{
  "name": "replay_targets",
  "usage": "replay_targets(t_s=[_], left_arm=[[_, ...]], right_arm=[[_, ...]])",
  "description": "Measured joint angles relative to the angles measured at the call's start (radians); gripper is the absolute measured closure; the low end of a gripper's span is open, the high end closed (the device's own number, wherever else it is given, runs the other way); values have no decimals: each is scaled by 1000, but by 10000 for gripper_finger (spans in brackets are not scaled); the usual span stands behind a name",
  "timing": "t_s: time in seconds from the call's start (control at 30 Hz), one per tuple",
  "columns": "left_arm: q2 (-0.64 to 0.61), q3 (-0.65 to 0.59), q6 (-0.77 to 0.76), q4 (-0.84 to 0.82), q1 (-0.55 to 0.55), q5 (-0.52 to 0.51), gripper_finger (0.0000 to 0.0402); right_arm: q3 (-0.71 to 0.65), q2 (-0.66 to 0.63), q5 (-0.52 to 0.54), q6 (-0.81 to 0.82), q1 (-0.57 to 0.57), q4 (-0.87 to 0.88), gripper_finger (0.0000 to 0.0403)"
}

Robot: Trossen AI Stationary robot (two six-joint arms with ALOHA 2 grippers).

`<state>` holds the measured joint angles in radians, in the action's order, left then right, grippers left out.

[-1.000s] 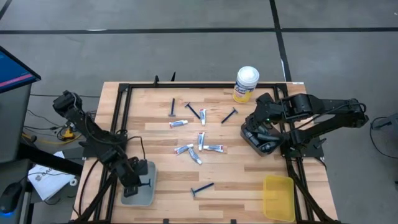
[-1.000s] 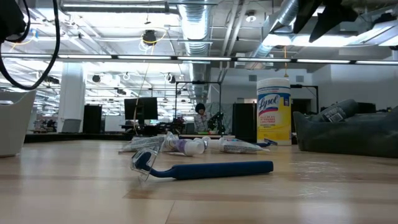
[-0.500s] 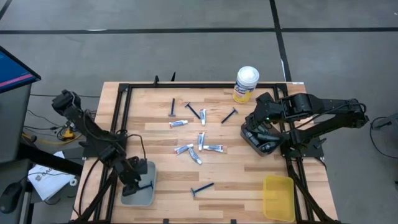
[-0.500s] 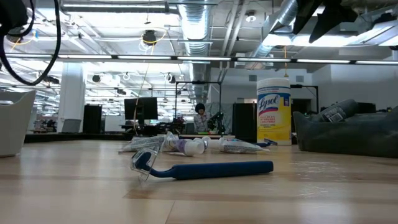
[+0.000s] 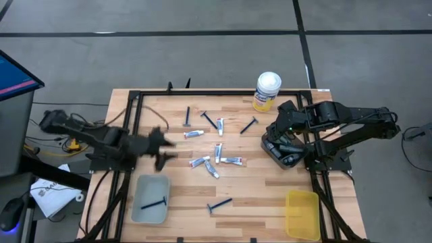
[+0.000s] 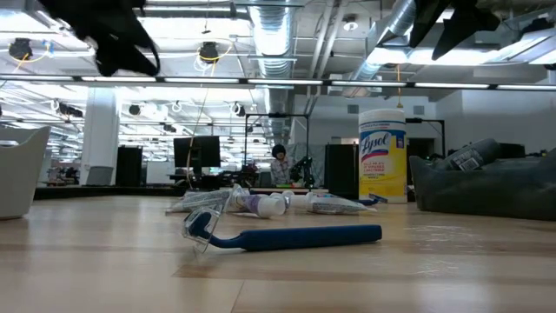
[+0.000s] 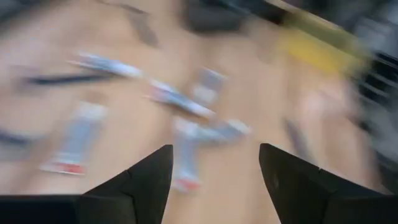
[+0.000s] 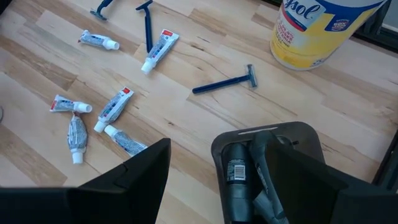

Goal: Pick & Place Travel size toiletries
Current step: Put the blue razor into the gray bin

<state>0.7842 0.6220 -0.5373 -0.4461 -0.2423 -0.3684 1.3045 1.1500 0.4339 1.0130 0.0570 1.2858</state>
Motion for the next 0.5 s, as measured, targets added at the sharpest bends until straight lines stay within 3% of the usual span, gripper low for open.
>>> replay_targets(t_s=[0.27,0.5], left_arm=[[264,1,21,115,442,-28,159],[606,127,34,134,613,-25,158]], right_arm=[[0,0,0,0,0,0,149],[0,0,0,0,0,0,149]])
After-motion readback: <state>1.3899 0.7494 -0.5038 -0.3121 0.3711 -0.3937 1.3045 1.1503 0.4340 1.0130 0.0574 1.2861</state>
